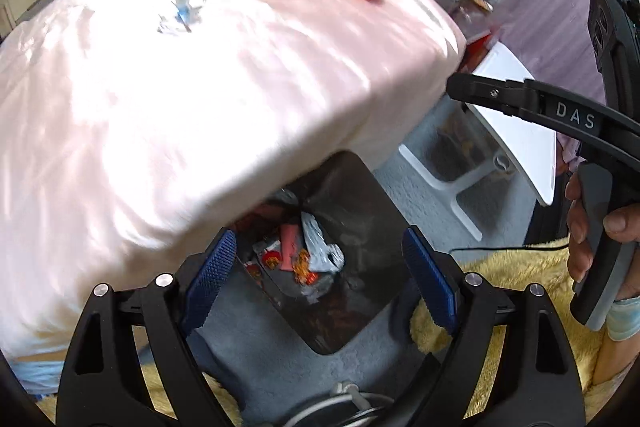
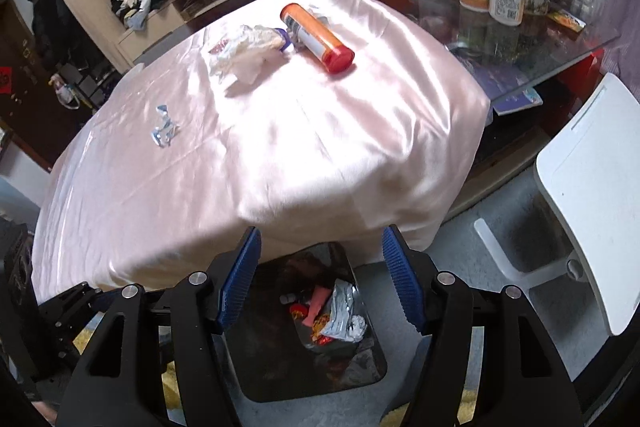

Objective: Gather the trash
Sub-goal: 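Grasp the orange tube with the right tool while the left tool grasps the blue plastic scrap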

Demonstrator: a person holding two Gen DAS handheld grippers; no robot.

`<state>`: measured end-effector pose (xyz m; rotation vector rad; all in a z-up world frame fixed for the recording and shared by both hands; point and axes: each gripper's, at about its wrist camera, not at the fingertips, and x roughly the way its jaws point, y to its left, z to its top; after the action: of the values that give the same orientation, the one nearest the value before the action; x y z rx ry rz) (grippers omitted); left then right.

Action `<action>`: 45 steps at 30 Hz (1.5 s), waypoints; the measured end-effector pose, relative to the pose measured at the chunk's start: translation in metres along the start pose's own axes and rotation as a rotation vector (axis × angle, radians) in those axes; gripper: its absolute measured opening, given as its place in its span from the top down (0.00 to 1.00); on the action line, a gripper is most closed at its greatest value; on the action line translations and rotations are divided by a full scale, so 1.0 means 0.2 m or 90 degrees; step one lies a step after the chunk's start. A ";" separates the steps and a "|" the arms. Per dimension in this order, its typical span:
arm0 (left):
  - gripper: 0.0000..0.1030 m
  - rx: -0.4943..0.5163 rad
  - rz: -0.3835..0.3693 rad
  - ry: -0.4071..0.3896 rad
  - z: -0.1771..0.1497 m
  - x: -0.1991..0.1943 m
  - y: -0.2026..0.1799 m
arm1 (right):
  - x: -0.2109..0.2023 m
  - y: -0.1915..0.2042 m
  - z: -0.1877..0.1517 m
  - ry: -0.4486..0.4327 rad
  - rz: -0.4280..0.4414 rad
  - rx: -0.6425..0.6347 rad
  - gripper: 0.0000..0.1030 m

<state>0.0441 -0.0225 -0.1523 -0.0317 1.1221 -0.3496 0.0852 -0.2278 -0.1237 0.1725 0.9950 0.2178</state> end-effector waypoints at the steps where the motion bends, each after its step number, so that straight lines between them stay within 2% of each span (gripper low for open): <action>1: 0.22 -0.003 0.010 -0.008 0.03 -0.02 0.02 | 0.00 0.01 0.03 -0.007 0.000 -0.005 0.38; 6: 0.22 -0.028 0.046 -0.044 0.18 -0.08 0.15 | 0.00 0.03 0.19 -0.026 0.007 -0.017 0.38; 9: 0.22 -0.043 0.069 -0.060 0.29 -0.08 0.23 | 0.03 0.04 0.30 -0.036 -0.007 -0.033 0.38; 15: 0.23 -0.081 0.092 -0.076 0.48 -0.07 0.38 | 0.17 0.00 0.46 -0.024 -0.002 -0.019 0.38; 20: 0.28 -0.098 0.093 -0.074 0.59 0.00 0.47 | 0.29 0.00 0.55 -0.024 -0.008 -0.026 0.38; 24: 0.41 -0.101 0.088 -0.063 0.65 0.08 0.52 | 0.36 0.01 0.62 -0.039 -0.014 -0.043 0.38; 29: 0.42 -0.090 0.076 -0.063 0.70 0.14 0.50 | 0.44 0.00 0.67 -0.042 -0.010 -0.054 0.38; 32: 0.49 -0.087 0.069 -0.056 0.73 0.18 0.48 | 0.48 0.01 0.69 -0.035 -0.009 -0.058 0.40; 37: 0.58 -0.090 0.064 -0.053 0.74 0.21 0.49 | 0.53 0.03 0.73 -0.027 -0.017 -0.085 0.51; 40: 0.72 -0.092 0.071 -0.057 0.75 0.21 0.50 | 0.57 0.03 0.72 -0.017 -0.027 -0.097 0.62; 45: 0.90 -0.091 0.073 -0.065 0.73 0.19 0.51 | 0.56 0.06 0.70 -0.032 -0.043 -0.127 0.65</action>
<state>0.2153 0.0408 -0.1423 -0.1097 1.0417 -0.1625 0.2606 -0.1935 -0.1378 -0.0374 0.9217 0.2487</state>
